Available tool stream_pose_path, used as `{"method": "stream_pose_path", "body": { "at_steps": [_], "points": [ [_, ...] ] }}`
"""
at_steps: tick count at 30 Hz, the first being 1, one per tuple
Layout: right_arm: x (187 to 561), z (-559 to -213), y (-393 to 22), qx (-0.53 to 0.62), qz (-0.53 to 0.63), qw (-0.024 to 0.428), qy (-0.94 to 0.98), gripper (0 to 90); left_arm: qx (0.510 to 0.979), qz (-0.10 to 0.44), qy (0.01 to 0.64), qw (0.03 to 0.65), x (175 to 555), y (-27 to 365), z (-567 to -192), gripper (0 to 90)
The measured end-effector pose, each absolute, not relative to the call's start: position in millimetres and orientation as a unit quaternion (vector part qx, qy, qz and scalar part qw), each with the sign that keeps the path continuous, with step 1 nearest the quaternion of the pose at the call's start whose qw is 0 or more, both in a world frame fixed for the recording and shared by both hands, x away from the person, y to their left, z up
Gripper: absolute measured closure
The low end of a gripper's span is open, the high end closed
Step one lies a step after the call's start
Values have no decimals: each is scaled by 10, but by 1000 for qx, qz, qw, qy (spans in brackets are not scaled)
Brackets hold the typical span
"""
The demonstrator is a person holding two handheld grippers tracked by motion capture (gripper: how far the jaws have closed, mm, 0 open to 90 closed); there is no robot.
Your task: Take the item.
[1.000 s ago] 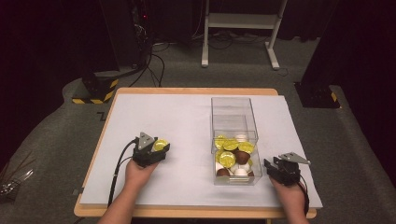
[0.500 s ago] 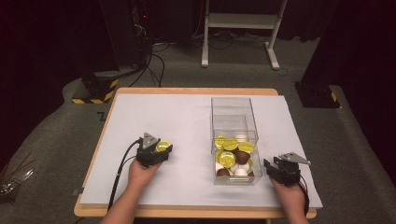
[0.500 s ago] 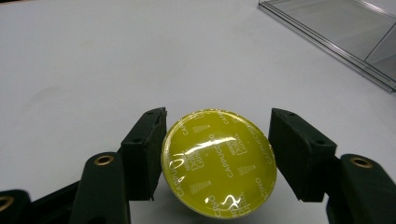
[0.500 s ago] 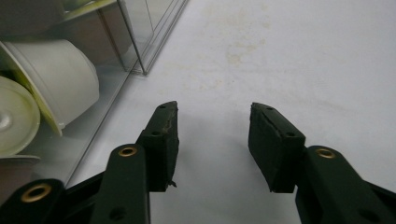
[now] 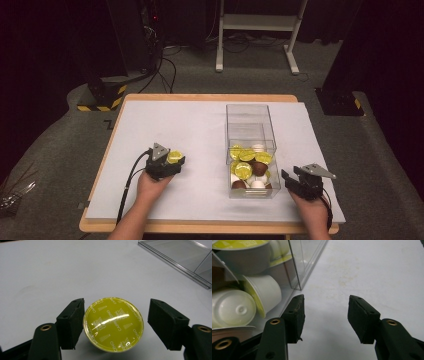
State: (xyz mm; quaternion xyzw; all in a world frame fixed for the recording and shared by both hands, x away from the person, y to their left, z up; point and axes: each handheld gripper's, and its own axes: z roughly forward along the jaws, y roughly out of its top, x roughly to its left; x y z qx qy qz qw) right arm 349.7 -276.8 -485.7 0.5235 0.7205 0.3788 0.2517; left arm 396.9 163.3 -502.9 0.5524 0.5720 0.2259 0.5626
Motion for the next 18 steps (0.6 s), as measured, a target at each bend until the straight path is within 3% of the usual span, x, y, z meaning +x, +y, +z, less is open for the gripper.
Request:
{"method": "stream_pose_path", "body": {
  "at_steps": [11, 15, 16, 18],
  "points": [
    [3401, -4754, -2735, 507, 398, 264, 718, 478, 572, 233, 549, 563, 3800, 1750, -4934, 300],
    [3359, -4728, -2723, 503, 402, 266, 717, 478, 523, 221, 563, 601, 3709, 1653, -4889, 303],
    [3348, -4722, -2721, 502, 401, 266, 718, 478, 571, 221, 538, 579, 3659, 1725, -4887, 303],
    [3328, -4707, -2718, 500, 402, 266, 720, 479, 588, 216, 530, 571, 3590, 1765, -4870, 307]
  ]
}}
